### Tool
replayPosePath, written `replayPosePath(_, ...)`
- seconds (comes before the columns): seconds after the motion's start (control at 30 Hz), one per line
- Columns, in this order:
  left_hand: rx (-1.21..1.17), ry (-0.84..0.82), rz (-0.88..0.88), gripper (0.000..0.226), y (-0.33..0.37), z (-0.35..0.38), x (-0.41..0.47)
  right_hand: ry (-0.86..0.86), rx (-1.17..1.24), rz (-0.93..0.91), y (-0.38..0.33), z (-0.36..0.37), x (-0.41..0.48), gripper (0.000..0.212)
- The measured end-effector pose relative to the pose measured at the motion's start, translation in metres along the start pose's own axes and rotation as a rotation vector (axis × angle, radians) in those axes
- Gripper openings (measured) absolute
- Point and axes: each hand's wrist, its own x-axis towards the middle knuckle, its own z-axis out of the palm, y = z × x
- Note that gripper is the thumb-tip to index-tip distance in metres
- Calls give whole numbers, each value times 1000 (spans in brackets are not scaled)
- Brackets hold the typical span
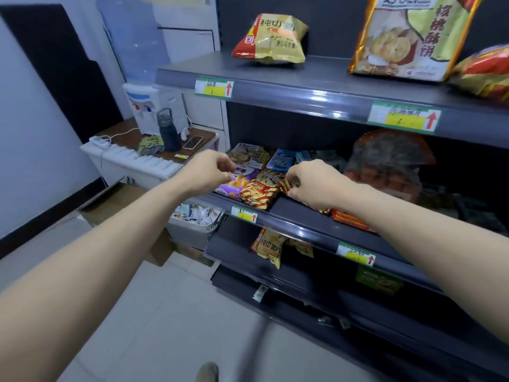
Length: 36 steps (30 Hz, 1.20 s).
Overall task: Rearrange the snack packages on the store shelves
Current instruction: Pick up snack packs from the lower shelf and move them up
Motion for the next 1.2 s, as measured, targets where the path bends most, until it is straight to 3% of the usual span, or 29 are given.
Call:
replayPosePath(0.4, 141, -147, 41, 18, -142, -31, 128, -66, 116, 252, -57, 56, 176, 38)
replayPosePath(0.87, 27, -195, 53, 21, -164, 19, 188, -67, 174, 387, -32, 97, 247, 45)
replayPosePath(1.2, 11, -225, 94, 18, -187, 57, 250, -67, 264, 475, -23, 122, 300, 36)
